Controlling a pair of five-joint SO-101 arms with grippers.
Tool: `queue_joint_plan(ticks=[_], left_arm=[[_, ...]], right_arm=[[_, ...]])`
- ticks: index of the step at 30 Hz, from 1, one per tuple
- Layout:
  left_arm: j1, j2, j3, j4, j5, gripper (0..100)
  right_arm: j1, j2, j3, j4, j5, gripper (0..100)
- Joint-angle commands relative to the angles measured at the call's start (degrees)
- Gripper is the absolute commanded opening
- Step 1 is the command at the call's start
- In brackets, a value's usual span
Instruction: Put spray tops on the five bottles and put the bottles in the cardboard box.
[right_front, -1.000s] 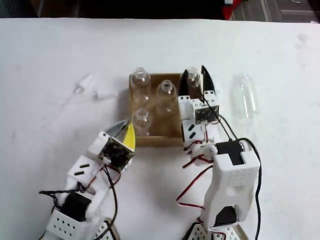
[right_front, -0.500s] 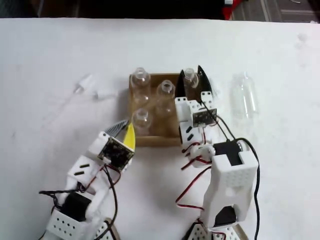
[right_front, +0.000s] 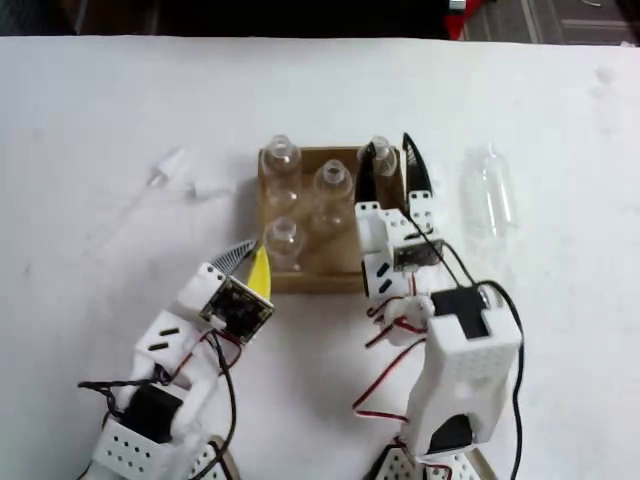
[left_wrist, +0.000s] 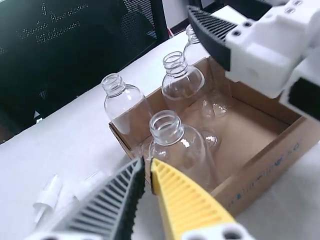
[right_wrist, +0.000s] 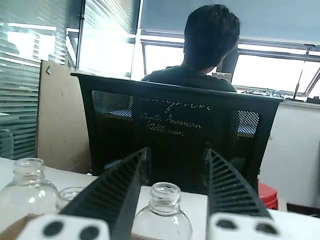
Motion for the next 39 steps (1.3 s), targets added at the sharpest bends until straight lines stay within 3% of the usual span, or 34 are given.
queue_joint_plan(ticks=[1,17,30,39], left_arm=[[0.75,-0.84,-0.18,-0.44,-0.88,2],[0.75,-0.84,-0.18,-0.44,-0.88,2],[0.75,-0.84,-0.18,-0.44,-1.23,2],[0.57,-0.84,-0.18,-0.44,-1.32,2]], right_arm=[[0.57,-10.33,5.36,-1.27,-4.57,14.8],[1.19,-55.25,29.8,0.04,-5.98,14.8],[24.13,-82.59,30.33,15.08,-6.42,14.8],[37.41,-102.29,31.03,36.7,-6.42,14.8]])
